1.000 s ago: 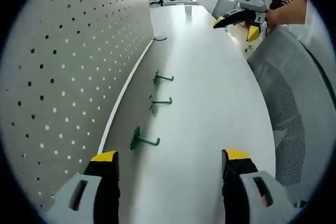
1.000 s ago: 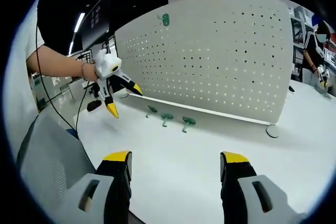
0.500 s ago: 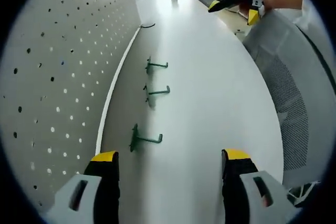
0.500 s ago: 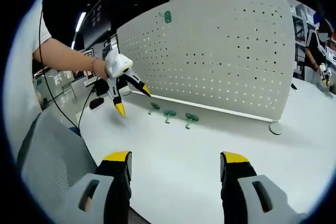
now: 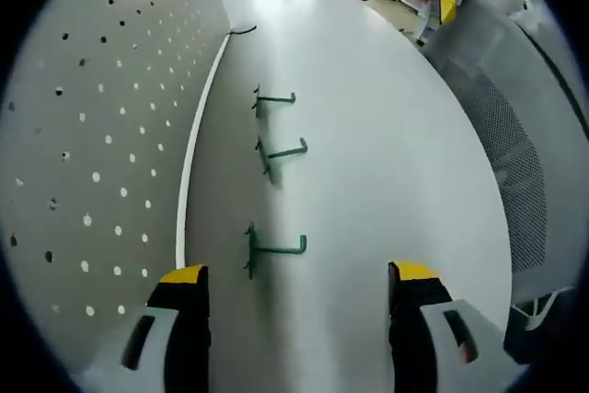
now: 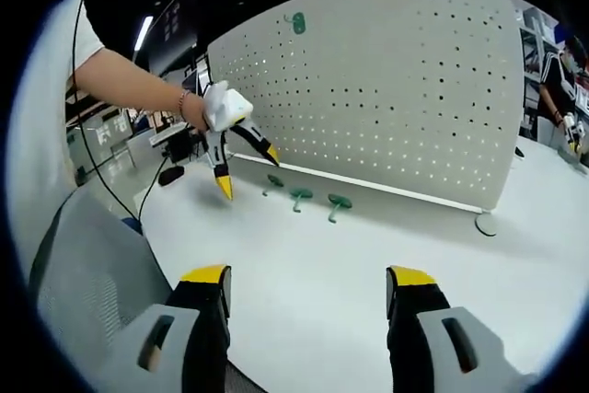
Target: Insert the hook assembly into the mounting plate slot until the hook locks in place.
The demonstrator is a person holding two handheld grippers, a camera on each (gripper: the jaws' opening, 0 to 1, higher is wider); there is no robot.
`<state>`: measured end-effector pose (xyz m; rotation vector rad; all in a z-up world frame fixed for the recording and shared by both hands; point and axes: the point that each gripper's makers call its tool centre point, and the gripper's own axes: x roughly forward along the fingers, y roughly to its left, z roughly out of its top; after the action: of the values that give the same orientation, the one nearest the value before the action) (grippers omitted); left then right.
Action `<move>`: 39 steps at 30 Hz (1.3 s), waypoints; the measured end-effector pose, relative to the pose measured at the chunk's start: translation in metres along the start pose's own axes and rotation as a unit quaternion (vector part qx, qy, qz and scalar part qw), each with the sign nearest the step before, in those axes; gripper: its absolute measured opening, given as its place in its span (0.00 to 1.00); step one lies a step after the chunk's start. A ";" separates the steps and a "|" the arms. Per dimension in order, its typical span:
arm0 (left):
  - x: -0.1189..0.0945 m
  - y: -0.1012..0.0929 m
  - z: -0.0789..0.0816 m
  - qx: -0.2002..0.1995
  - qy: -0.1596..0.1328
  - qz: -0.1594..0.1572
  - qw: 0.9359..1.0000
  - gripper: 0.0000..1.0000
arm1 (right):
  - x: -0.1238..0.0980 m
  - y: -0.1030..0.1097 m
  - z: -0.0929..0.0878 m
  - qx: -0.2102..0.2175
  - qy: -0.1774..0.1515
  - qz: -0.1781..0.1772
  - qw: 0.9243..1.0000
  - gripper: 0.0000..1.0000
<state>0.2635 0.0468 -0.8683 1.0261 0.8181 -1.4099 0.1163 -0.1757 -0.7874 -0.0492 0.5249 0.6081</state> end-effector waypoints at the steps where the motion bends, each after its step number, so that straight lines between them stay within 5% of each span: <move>1: 0.001 -0.001 0.001 0.006 0.001 -0.005 1.000 0.82 | 0.000 0.000 0.000 0.000 0.000 0.000 1.000 0.66; 23: 0.017 0.002 0.001 0.054 0.030 -0.033 0.998 0.75 | 0.000 -0.001 -0.003 -0.004 0.008 -0.002 1.000 0.67; 39: 0.017 0.000 -0.004 0.025 0.021 -0.049 0.998 0.69 | 0.000 -0.001 -0.005 -0.010 0.003 -0.012 1.000 0.66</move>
<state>0.2641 0.0439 -0.8852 1.0684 0.8785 -1.5024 0.1144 -0.1772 -0.7919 -0.0758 0.5242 0.5890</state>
